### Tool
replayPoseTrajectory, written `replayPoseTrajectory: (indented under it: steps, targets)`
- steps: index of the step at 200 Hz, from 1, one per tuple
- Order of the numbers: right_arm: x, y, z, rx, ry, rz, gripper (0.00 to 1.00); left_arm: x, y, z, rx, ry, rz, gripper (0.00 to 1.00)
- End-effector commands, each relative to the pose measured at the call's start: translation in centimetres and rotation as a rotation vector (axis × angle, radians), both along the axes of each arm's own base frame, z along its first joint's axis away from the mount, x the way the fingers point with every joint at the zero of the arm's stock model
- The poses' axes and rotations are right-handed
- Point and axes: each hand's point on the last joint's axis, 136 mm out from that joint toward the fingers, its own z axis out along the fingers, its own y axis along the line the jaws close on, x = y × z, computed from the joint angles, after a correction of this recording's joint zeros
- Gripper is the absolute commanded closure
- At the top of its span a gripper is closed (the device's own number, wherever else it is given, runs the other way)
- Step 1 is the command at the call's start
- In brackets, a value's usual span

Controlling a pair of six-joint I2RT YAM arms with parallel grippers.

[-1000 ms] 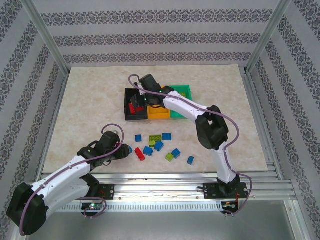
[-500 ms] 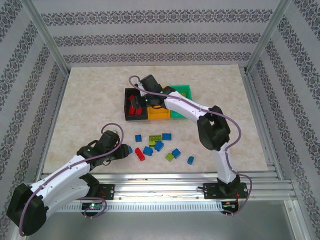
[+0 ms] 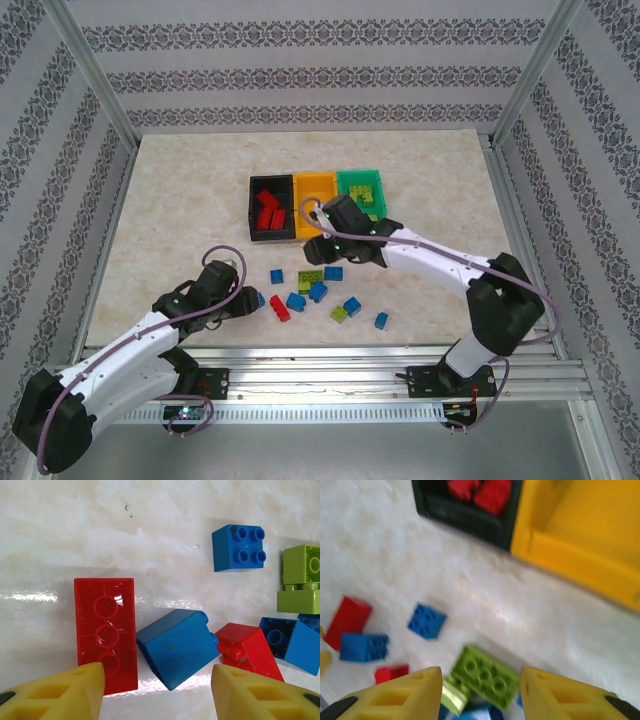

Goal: Sort the legos into containers by color
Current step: Pick up the lego from the bottom-center of the table.

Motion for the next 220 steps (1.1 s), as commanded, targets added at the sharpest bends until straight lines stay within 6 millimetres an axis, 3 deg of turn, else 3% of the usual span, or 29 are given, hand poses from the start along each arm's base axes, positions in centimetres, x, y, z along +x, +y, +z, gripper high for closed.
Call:
replayPoseTrajectory:
  steps: [1,102,147,179,220]
  targets:
    - [-2.0,-3.0,-2.0,-0.075,0.031,-0.054,0.55,1.4,-0.7,2.2,-0.041,-0.070,-0.006,0.42]
    - [-10.2,-12.4,-5.1,-0.200,0.216,-0.279,0.53,2.2,-1.1,2.2,-0.038,-0.090,-0.018,0.42]
    - [-14.4,-17.5,-7.1,-0.325,0.313,-0.420,0.45,2.8,-1.1,2.4,-0.014,-0.111,-0.030,0.42]
    - [-15.7,-17.7,-7.9,-0.327,0.370,-0.432,0.39,3.1,-1.2,2.6,-0.008,-0.117,-0.036,0.42]
    - [-14.9,-15.2,-8.4,-0.273,0.386,-0.385,0.38,3.3,-1.9,2.5,-0.031,-0.100,-0.047,0.42]
